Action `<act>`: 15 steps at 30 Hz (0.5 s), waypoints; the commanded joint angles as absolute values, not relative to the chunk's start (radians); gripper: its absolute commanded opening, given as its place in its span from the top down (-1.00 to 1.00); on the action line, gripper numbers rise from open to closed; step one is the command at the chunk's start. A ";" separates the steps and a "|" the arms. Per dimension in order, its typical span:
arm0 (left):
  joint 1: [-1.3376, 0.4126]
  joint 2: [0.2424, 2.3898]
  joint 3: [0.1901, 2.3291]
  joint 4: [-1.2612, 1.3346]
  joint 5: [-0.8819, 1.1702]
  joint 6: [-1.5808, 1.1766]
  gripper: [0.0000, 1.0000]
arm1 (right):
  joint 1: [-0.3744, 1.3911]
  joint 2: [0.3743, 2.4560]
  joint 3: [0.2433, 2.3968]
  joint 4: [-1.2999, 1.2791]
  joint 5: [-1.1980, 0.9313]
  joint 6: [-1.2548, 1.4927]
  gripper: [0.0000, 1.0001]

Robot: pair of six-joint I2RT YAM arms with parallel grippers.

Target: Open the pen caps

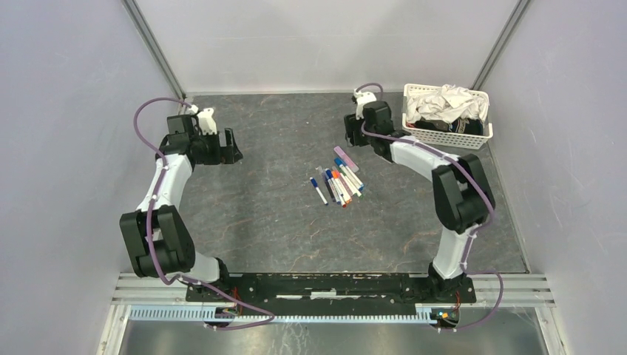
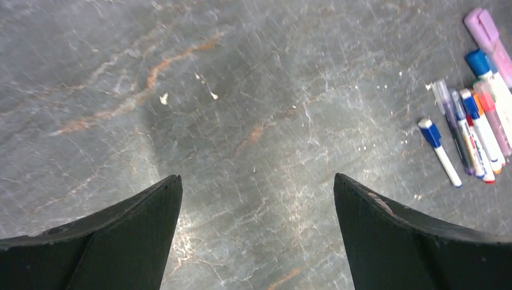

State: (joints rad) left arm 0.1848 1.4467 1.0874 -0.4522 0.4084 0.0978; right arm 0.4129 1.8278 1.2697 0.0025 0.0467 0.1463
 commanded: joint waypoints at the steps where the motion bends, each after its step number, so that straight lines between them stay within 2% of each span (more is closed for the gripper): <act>1: 0.186 1.459 1.137 -0.521 0.499 0.165 -1.00 | 0.448 1.930 1.350 -0.061 -0.018 0.102 -0.27; 7: 0.186 1.468 1.157 -0.564 0.523 0.186 -1.00 | 0.470 1.980 1.357 -0.066 -0.049 0.092 -0.23; 15: 0.183 1.470 1.177 -0.601 0.575 0.202 -1.00 | 0.471 1.977 1.300 -0.041 -0.024 0.091 -0.06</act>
State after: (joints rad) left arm 0.1844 1.4647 1.1290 -0.5720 0.5137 0.1574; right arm 0.4759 1.9911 1.3159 -0.0742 -0.0338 0.1043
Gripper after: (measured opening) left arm 0.997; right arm 0.548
